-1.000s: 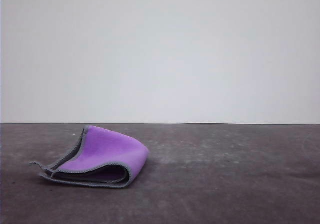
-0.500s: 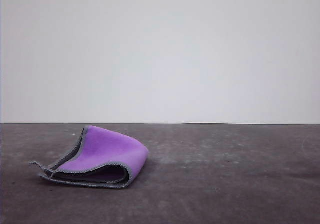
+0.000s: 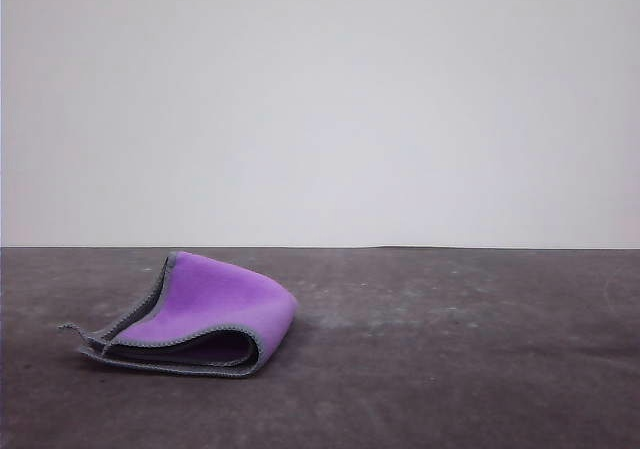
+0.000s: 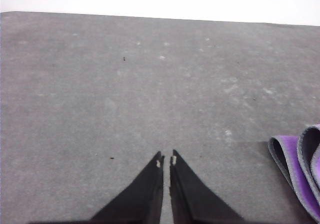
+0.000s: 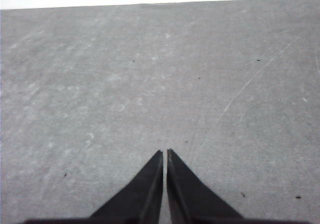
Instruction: Fold clothes
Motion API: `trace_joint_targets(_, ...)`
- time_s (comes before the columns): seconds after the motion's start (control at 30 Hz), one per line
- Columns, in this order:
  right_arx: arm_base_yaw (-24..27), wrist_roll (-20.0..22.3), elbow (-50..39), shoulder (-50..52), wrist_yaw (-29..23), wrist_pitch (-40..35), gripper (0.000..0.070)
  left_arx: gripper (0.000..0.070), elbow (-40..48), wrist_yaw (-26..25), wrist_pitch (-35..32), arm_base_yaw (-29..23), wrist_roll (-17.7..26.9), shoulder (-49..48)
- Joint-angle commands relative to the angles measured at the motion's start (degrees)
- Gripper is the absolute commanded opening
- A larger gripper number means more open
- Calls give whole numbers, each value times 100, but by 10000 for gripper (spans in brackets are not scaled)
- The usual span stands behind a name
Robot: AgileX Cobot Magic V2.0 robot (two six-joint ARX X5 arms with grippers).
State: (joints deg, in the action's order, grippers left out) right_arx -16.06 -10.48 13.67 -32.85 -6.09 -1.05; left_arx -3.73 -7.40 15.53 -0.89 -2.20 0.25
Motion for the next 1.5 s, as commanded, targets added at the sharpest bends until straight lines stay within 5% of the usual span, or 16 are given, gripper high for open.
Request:
trace_joint_targets(0.0, 19, 456, 9, 150, -52, 138, 6, 6, 68, -7, 146, -2, -9, -7)
trace_joint_targets(0.07, 176, 813, -64, 522, -10, 509, 6, 6, 68, -9, 146, 0, -9, -7)
trace_joint_targets(0.27, 876, 1026, -774, 1974, 50, 699, 6, 6, 68, -7, 146, -2, -9, -7)
trace_joint_targets(0.53, 1580, 1517, -1160, 2930, 942, 1155, 6, 6, 68, -7, 146, -2, -7, -7)
trace_joint_targets(1.47, 1610, 1368, -1296, 3264, 949, 1003, 6, 6, 68, -7, 133, 0, -7, -7)
